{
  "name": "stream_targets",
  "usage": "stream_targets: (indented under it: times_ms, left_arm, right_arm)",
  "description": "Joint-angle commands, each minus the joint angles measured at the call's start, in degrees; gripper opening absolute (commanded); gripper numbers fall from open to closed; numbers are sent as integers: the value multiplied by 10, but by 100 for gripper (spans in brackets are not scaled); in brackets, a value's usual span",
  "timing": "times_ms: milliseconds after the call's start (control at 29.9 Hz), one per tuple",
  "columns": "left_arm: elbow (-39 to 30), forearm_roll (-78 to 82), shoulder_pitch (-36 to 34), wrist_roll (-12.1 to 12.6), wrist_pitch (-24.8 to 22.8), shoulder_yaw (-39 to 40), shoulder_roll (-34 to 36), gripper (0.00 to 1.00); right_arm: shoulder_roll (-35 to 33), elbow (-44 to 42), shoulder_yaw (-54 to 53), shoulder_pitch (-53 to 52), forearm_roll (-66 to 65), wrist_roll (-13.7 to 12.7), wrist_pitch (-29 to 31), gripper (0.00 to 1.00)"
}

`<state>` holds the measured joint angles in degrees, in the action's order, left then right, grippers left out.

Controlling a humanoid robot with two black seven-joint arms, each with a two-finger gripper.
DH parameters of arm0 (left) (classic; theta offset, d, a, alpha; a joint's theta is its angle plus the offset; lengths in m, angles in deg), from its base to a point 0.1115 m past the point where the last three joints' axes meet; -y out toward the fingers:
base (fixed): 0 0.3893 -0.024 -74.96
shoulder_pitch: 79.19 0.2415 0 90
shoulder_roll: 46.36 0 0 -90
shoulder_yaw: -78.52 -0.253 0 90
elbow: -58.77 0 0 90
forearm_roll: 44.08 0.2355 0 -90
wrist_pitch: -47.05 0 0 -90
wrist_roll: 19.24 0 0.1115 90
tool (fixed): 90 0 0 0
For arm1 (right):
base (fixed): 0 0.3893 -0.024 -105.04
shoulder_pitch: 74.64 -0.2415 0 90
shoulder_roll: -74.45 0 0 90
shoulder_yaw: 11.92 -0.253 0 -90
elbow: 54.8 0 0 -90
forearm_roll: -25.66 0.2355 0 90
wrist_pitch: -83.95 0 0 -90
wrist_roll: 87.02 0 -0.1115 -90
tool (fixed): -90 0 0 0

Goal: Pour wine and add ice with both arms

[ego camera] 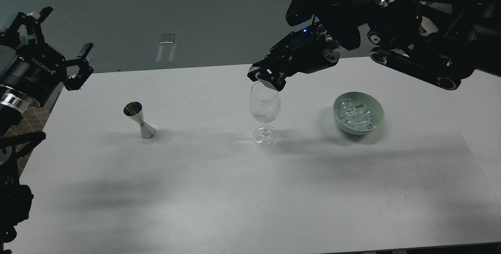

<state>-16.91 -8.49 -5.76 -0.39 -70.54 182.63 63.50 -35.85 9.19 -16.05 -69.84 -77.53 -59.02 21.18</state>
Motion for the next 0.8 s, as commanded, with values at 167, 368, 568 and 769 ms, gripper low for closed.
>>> stream_targets:
  times_ms: [167, 368, 568, 769]
  left_arm:
    - [1, 0, 1, 0, 0, 2, -1, 98]
    - [1, -1, 1, 0, 0, 2, 0, 98]
    - [0, -1, 1, 0, 0, 2, 0, 98]
    - [0, -1, 1, 0, 0, 3, 0, 98]
  right_arm:
    - [8, -8, 0, -13, -2, 0, 8, 13]
    - [2, -8, 2, -16, -6, 0, 8, 13]
    - [-23, -5, 11, -8, -5, 0, 8, 13]
    - [-56, 11, 21, 7, -4, 0, 8, 13]
